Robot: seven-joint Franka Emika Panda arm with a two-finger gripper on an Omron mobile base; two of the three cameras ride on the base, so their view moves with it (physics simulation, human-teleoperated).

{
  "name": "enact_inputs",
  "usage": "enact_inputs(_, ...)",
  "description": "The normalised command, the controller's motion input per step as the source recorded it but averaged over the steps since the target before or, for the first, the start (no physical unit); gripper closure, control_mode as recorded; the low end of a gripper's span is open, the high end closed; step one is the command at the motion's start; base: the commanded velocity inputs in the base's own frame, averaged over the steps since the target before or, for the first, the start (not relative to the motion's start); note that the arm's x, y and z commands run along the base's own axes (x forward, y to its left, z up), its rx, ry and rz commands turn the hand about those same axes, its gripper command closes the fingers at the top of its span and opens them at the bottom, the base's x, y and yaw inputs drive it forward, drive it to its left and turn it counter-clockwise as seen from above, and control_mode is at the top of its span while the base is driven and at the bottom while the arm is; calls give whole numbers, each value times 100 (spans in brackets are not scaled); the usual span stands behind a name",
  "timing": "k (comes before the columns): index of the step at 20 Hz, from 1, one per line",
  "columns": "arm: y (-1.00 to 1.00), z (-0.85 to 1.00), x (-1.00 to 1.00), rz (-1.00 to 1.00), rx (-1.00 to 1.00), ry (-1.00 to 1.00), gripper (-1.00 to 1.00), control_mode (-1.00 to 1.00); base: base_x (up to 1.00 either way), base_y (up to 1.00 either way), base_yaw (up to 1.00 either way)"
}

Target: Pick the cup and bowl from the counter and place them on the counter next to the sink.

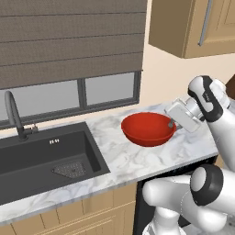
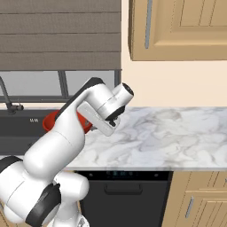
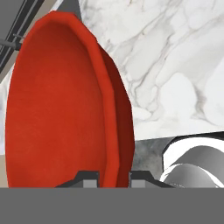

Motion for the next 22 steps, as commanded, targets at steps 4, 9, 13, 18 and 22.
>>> enact_inputs(4, 1, 0, 0, 0, 0, 0, 100, -100, 0, 0, 0)
enact_inputs(9, 9, -3, 5, 0, 0, 0, 100, -100, 0, 0, 0)
enact_inputs(13, 34, -6, 25, -3, 0, 1, 100, -100, 0, 0, 0)
enact_inputs(18, 7, -40, 20, -1, 0, -2, 100, -100, 0, 0, 0)
enact_inputs(22, 28, -40, 13, 0, -6, -1, 100, -100, 0, 0, 0)
